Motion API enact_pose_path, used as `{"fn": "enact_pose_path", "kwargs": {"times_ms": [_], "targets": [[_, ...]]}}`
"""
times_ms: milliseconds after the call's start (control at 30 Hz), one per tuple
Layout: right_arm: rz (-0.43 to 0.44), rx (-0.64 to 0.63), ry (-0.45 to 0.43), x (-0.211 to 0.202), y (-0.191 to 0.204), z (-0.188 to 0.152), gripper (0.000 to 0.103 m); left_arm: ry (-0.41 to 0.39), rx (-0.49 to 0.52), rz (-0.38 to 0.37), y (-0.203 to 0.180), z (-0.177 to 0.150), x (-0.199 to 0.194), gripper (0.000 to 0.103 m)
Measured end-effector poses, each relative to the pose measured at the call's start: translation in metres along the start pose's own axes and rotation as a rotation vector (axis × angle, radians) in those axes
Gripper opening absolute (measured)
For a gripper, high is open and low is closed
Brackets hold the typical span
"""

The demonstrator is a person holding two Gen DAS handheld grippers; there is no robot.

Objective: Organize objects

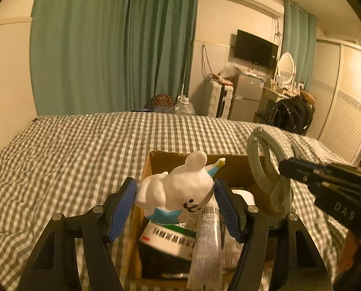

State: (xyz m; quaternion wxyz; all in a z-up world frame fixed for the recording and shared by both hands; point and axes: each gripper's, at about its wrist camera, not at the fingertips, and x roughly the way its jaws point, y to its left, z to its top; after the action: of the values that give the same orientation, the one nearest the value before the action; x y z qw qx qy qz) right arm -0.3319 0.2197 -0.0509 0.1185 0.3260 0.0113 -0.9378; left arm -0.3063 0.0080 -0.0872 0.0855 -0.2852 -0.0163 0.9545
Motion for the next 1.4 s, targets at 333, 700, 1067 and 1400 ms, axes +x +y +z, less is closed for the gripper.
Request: {"fn": "enact_pose_path", "kwargs": {"times_ms": [333, 700, 1067, 1400], "targets": [[0.014, 0.093, -0.012, 0.002, -0.017, -0.015, 0.033, 0.037, -0.045, -0.036, -0.009, -0.003, 0.013, 0.086], [-0.032, 0.088, -0.114, -0.091, -0.012, -0.011, 0.058, -0.019, 0.04, 0.03, -0.033, 0.01, -0.055, 0.091], [-0.09, 0.055, -0.229, -0.189, 0.013, -0.024, 0.085, -0.112, 0.043, 0.065, -0.035, 0.014, -0.143, 0.103], [-0.154, 0.049, -0.311, -0.242, 0.027, -0.043, 0.101, -0.17, 0.048, 0.081, -0.037, -0.005, -0.198, 0.103]]}}
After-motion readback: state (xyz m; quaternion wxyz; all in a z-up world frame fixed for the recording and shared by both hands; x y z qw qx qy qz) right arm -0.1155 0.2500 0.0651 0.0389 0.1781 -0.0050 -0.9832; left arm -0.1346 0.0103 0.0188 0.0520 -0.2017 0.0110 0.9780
